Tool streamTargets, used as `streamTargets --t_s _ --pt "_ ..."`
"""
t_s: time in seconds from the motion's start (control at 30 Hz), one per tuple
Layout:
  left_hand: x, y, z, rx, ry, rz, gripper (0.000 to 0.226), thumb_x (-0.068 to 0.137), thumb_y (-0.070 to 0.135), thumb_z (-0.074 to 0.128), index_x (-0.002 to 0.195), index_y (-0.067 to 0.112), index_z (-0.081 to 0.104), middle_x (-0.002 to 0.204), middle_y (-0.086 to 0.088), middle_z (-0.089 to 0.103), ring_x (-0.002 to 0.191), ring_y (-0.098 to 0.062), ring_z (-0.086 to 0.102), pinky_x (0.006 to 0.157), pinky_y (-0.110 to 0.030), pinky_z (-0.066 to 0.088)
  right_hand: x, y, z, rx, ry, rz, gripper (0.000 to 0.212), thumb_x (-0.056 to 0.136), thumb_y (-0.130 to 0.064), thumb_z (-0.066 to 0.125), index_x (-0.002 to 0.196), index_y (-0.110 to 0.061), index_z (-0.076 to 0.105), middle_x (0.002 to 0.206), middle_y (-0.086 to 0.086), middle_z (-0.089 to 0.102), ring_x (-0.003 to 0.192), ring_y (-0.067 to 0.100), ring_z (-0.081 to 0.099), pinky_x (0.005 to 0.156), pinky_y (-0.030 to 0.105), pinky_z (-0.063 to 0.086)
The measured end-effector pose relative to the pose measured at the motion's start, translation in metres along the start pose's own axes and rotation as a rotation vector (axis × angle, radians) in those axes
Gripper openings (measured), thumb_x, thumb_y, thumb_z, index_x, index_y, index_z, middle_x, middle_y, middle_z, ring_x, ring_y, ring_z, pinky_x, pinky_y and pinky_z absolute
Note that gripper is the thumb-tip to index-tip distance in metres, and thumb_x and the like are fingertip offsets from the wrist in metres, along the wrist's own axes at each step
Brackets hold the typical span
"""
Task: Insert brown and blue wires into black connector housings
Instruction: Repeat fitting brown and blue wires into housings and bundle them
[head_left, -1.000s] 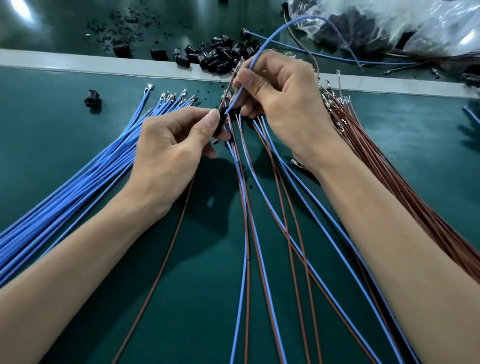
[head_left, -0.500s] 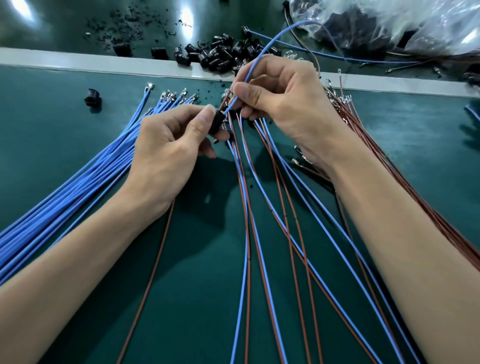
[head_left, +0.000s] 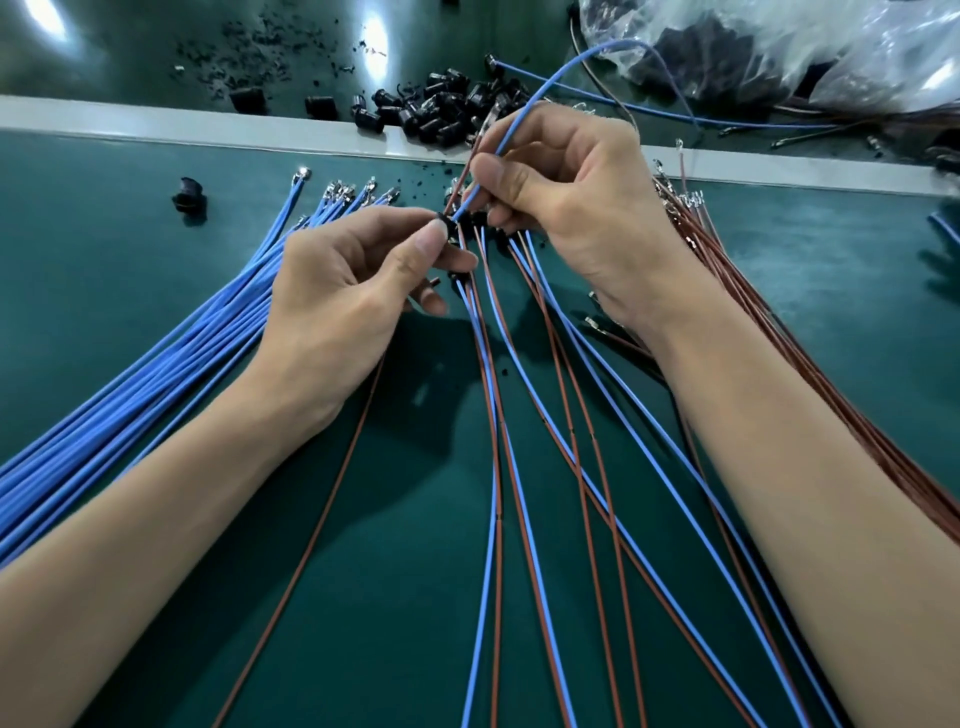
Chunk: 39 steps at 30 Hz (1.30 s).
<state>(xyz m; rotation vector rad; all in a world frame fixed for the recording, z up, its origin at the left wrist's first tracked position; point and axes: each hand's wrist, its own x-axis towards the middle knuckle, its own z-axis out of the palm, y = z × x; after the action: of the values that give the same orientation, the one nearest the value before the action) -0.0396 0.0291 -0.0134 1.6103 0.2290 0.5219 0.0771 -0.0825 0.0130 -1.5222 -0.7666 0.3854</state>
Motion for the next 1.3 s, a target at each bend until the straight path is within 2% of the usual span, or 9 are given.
streamTargets --t_s 0.37,0.53,0.6,0.8,0.9,1.0,1.07,1.17,1.3 --pt "0.003 -0.001 -0.004 -0.068 0.029 -0.062 0.019 0.103 0.016 0.038 0.091 0.013 0.053 0.066 0.004 0.070 0.049 -0.011 0.054 0.058 -0.025 0.044 -0.002 0.004 0.009 0.179 0.063 0.038 0.025 0.078 0.005 0.071 0.078 -0.010 0.051 0.062 -0.002 0.065 0.052 0.004 0.062 0.053 0.016 0.048" --pt "0.002 0.002 -0.002 -0.109 0.018 -0.024 0.006 0.089 0.019 0.057 0.092 0.015 0.058 0.074 0.006 0.070 0.056 -0.006 0.056 0.059 -0.016 0.046 -0.001 0.005 0.010 0.148 0.096 0.010 0.019 0.078 0.004 0.071 0.074 -0.009 0.058 0.059 -0.006 0.066 0.053 0.003 0.060 0.054 0.015 0.047" --pt "0.001 0.002 -0.001 -0.075 0.024 0.000 0.012 0.083 0.011 0.065 0.092 0.016 0.059 0.077 0.009 0.069 0.061 -0.001 0.059 0.061 -0.013 0.047 -0.001 0.005 0.008 0.151 0.105 0.006 0.018 0.078 0.004 0.071 0.074 -0.009 0.059 0.060 -0.006 0.066 0.056 0.004 0.061 0.056 0.016 0.048" --pt "0.001 0.003 -0.002 -0.037 0.019 0.014 0.011 0.094 0.006 0.053 0.095 0.013 0.061 0.074 0.011 0.072 0.057 -0.003 0.059 0.059 -0.012 0.045 0.000 0.005 -0.001 0.110 0.048 -0.004 0.014 0.077 -0.002 0.073 0.074 -0.011 0.063 0.063 -0.002 0.066 0.056 0.008 0.057 0.059 0.020 0.047" --pt "0.001 0.001 -0.002 0.023 0.023 0.018 0.011 0.096 0.012 0.053 0.098 0.015 0.063 0.074 0.012 0.071 0.056 -0.004 0.057 0.060 -0.013 0.044 0.001 0.005 -0.003 0.066 0.058 -0.047 0.015 0.075 -0.003 0.076 0.073 -0.013 0.065 0.072 -0.003 0.064 0.070 0.008 0.058 0.069 0.020 0.047" --pt "0.002 0.000 -0.003 0.061 0.011 0.018 0.014 0.097 0.015 0.051 0.099 0.016 0.064 0.073 0.014 0.069 0.057 -0.005 0.055 0.061 -0.015 0.045 0.001 0.005 -0.007 0.044 0.073 -0.094 0.015 0.074 -0.003 0.075 0.074 -0.013 0.065 0.096 0.007 0.062 0.096 0.012 0.059 0.085 0.025 0.048" --pt "0.003 -0.001 -0.003 0.070 0.009 0.015 0.016 0.098 0.014 0.049 0.097 0.018 0.064 0.071 0.015 0.068 0.057 -0.005 0.054 0.062 -0.016 0.045 0.001 0.002 -0.010 0.085 0.051 -0.114 0.015 0.075 0.000 0.073 0.075 -0.011 0.063 0.103 0.011 0.062 0.101 0.013 0.060 0.086 0.026 0.048" --pt "0.004 -0.003 -0.004 0.088 -0.003 0.015 0.019 0.099 0.015 0.047 0.093 0.016 0.064 0.068 0.015 0.065 0.056 -0.005 0.052 0.061 -0.016 0.044 0.000 -0.003 -0.012 0.070 0.005 -0.161 0.020 0.075 0.006 0.071 0.081 -0.010 0.062 0.102 0.016 0.064 0.100 0.018 0.063 0.084 0.028 0.050" --pt "0.004 -0.005 -0.004 0.117 -0.034 0.025 0.023 0.099 0.017 0.045 0.089 0.018 0.065 0.064 0.013 0.062 0.055 -0.006 0.051 0.060 -0.016 0.043 -0.001 -0.007 -0.013 0.009 -0.044 -0.179 0.021 0.076 0.008 0.071 0.081 -0.008 0.059 0.089 0.015 0.068 0.084 0.020 0.068 0.077 0.028 0.053"
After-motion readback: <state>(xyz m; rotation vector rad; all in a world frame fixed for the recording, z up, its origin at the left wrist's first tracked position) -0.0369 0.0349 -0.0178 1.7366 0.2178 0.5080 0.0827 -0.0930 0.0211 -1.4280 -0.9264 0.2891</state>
